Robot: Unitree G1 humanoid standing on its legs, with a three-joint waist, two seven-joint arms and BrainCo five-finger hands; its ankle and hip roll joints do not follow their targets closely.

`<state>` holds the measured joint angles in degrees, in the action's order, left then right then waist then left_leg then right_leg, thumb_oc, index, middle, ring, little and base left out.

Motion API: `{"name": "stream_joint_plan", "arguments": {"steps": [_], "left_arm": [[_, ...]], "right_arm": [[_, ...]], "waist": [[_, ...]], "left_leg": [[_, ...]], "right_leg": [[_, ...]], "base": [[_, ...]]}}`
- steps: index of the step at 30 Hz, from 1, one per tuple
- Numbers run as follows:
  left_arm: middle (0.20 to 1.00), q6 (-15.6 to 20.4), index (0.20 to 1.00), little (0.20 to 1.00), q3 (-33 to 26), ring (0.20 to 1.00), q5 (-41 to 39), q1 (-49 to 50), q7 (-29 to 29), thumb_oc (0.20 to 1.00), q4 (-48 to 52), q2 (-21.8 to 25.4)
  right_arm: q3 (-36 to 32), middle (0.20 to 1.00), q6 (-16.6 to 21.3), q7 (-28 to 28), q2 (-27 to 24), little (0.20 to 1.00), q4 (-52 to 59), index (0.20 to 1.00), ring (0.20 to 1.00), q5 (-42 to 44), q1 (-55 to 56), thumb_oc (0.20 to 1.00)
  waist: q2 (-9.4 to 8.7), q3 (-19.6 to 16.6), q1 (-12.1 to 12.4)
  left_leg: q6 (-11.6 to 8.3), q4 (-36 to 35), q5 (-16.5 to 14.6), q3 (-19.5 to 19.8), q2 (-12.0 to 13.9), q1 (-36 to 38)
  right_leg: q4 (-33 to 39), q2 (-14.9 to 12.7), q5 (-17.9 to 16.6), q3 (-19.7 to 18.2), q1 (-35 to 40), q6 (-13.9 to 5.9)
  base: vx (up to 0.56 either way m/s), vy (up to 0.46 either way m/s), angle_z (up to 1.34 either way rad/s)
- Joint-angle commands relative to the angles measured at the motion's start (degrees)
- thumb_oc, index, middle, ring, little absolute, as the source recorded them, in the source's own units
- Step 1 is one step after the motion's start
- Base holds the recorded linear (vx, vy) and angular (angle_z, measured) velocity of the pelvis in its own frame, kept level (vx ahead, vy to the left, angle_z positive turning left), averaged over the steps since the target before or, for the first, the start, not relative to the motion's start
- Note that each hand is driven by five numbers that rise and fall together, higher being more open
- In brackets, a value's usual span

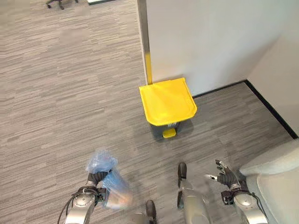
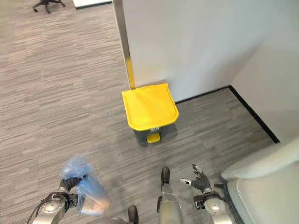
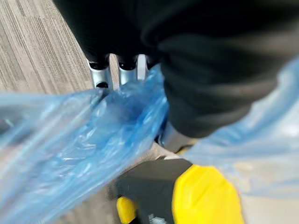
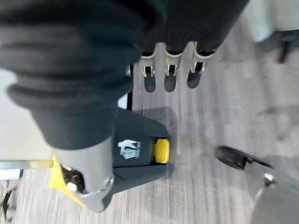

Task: Gather garbage on tea table into small bin, then transfer packed bag to large trash can.

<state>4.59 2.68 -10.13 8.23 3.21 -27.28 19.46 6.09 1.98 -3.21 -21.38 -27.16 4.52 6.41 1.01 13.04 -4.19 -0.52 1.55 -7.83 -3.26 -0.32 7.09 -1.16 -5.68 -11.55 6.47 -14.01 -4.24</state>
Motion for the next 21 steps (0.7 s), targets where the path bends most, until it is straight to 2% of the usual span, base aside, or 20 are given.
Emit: {"name": "stream_joint_plan", "arguments": {"steps": [1, 2, 3, 4, 5, 7, 10, 11, 15, 17, 21], "left_arm": [[0.200, 2.98, 0.200, 0.200, -1.30, 0.200, -1.68, -0.78, -0.11, 0.200, 4.14, 3.41], [0.200, 2.93, 0.200, 0.200, -0.96, 0.200, -1.92, -0.95, -0.26, 0.200, 4.06, 3.19], [0.200, 2.85, 0.200, 0.200, -0.60, 0.200, -2.40, -1.69, -0.38, 0.200, 3.47, 2.73], [0.200, 2.93, 0.200, 0.200, -0.23, 0.200, -2.79, -2.55, -0.15, 0.200, 2.81, 2.44], [0.200, 2.94, 0.200, 0.200, -0.21, 0.200, -2.79, -2.58, -0.14, 0.200, 2.78, 2.43], [0.200, 3.09, 0.200, 0.200, 0.82, 0.200, -2.75, -3.62, 0.09, 0.200, 1.73, 2.14], [0.200, 3.08, 0.200, 0.200, 0.90, 0.200, -2.98, -3.95, 0.30, 0.200, 1.87, 2.34], [0.200, 3.12, 0.200, 0.200, 0.71, 0.200, -3.12, -3.54, 0.29, 0.200, 2.25, 2.34], [0.200, 2.65, 0.200, 0.200, -0.56, 0.200, -2.17, -1.16, -0.19, 0.200, 2.87, 2.82], [0.200, 2.52, 0.200, 0.200, -1.39, 0.200, -2.11, -0.80, -0.36, 0.200, 2.93, 3.33], [0.200, 2.46, 0.200, 0.200, -1.53, 0.200, -2.02, -0.33, -0.53, 0.200, 3.17, 3.33]], "right_arm": [[-2.76, 1.000, 2.71, -0.62, -1.81, 1.000, 1.37, 1.000, 1.000, 1.49, -1.16, 1.000], [-2.94, 1.000, 2.87, -0.73, -2.12, 1.000, 1.50, 1.000, 1.000, 1.91, -1.24, 1.000], [-3.23, 1.000, 2.86, -0.95, -2.78, 1.000, 1.01, 1.000, 1.000, 2.06, -1.01, 1.000], [-3.19, 1.000, 2.90, -1.49, -3.20, 1.000, 0.35, 1.000, 1.000, 2.16, -1.39, 1.000], [-3.20, 1.000, 2.91, -1.49, -3.21, 1.000, 0.33, 1.000, 1.000, 2.16, -1.41, 1.000], [-3.72, 1.000, 3.13, -2.10, -3.73, 1.000, -0.78, 1.000, 1.000, 3.13, -2.11, 1.000], [-3.76, 1.000, 3.28, -2.65, -3.83, 1.000, -1.12, 1.000, 1.000, 3.54, -2.43, 1.000], [-3.74, 1.000, 3.18, -2.61, -3.57, 1.000, -1.40, 1.000, 1.000, 3.59, -2.34, 1.000], [-4.04, 1.000, 2.34, -1.92, -1.95, 1.000, -1.85, 1.000, 1.000, 2.92, -1.40, 1.000], [-3.64, 1.000, 1.88, -1.47, -1.20, 1.000, -2.42, 1.000, 1.000, 2.52, -1.45, 1.000], [-3.26, 1.000, 1.56, -0.97, -0.98, 1.000, -2.73, 1.000, 1.000, 2.04, -1.35, 1.000]], "waist": [[-1.89, -1.91, -0.73], [-1.82, -1.95, -0.75], [-1.44, -2.47, -1.04], [-1.47, -2.40, -0.85], [-1.46, -2.35, -0.86], [-3.10, -1.74, 0.03], [-3.35, -1.07, 0.69], [-3.32, -1.07, 0.78], [-3.49, -2.52, 1.26], [-3.96, -3.20, 1.66], [-4.30, -3.92, 1.77]], "left_leg": [[-3.47, 10.92, -1.35, 0.66, 1.98, -2.66], [-4.01, 13.34, 0.70, 1.15, 2.53, -4.05], [-4.80, 15.56, 3.96, 0.36, 4.54, -5.04], [-4.29, 15.49, 4.44, 0.31, 4.89, -6.35], [-4.29, 15.50, 4.42, 0.33, 4.89, -6.32], [-3.28, 11.99, 0.78, -0.28, 2.47, -13.61], [-3.56, 11.39, 2.22, -1.68, 2.27, -16.04], [-3.98, 10.32, 2.89, -2.98, 3.19, -15.45], [-2.65, 6.00, 2.11, -2.75, 1.65, -11.11], [-1.64, 5.04, 1.45, -3.61, 1.29, -9.19], [-0.92, 4.04, 0.89, -4.16, 0.75, -7.44]], "right_leg": [[-5.06, -1.29, 9.34, 0.84, -0.25, -2.27], [-4.95, -0.89, 9.93, 1.30, 0.43, -1.74], [-4.80, 0.16, 12.38, 2.55, 2.47, -0.16], [-4.49, 0.62, 13.80, 2.75, 3.96, 0.37], [-4.49, 0.61, 13.82, 2.77, 4.01, 0.37], [-2.55, -0.43, 14.86, 2.41, 7.04, 0.03], [-2.21, -0.35, 14.94, 2.59, 8.10, 0.14], [-2.37, -0.20, 15.31, 2.70, 8.38, 0.11], [-1.80, 0.22, 14.74, 1.12, 10.45, -0.60], [-1.57, -0.14, 14.24, 0.28, 10.93, -1.19], [-1.08, -0.37, 13.89, -0.43, 11.69, -1.73]], "base": [[0.29, -0.335, 0.69], [0.40, -0.427, 0.62], [0.33, -0.313, 0.42], [0.27, -0.233, 0.26], [0.18, -0.104, 0.10], [0.16, -0.037, 0.22], [0.04, 0.023, 0.06], [0.12, 0.133, -0.64], [0.13, 0.133, -0.78], [0.09, 0.121, -0.09], [0.04, 0.063, 0.13]]}}
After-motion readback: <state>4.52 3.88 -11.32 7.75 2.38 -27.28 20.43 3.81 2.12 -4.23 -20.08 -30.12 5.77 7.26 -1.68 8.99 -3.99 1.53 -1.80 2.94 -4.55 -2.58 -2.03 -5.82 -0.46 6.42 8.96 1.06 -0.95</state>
